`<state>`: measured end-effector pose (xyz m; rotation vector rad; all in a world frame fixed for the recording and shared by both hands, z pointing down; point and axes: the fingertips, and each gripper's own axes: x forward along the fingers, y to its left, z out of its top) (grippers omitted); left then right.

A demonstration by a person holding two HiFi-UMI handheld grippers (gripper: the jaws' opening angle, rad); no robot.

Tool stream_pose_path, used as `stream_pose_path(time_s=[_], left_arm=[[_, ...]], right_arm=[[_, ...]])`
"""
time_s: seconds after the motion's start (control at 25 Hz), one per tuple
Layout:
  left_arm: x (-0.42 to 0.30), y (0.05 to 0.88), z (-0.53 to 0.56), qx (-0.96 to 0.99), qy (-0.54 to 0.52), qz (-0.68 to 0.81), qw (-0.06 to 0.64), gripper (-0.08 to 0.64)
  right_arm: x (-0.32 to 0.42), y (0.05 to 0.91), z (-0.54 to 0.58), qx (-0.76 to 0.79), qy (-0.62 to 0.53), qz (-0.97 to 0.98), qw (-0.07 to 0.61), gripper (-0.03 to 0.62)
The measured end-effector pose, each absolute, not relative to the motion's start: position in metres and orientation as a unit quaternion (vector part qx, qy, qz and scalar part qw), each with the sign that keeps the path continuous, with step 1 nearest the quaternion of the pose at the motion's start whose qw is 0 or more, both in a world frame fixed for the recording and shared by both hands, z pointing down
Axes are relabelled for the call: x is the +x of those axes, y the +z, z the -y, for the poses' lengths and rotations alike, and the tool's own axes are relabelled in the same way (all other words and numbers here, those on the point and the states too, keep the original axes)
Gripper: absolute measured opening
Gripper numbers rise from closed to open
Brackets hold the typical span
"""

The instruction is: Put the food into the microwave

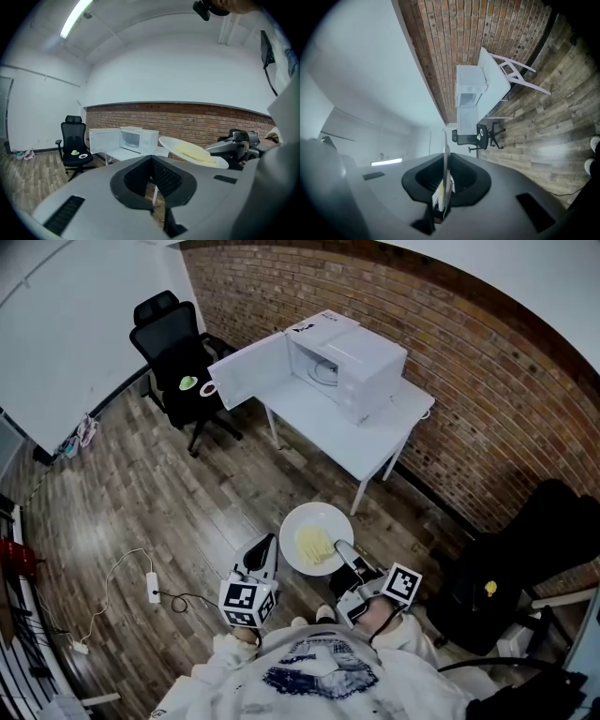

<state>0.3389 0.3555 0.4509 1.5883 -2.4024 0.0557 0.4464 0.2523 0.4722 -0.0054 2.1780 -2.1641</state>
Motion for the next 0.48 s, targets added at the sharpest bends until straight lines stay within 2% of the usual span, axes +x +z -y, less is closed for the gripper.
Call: stream_pose_path(time_s=[0.48], left_arm=[[0.326,0.464,-0.358,0.522,0.013,0.841,0.139,0.006]], right_arm=[[0.428,0.488,-0.249,0.013,-0.707,-0.707,0.009,0.035]])
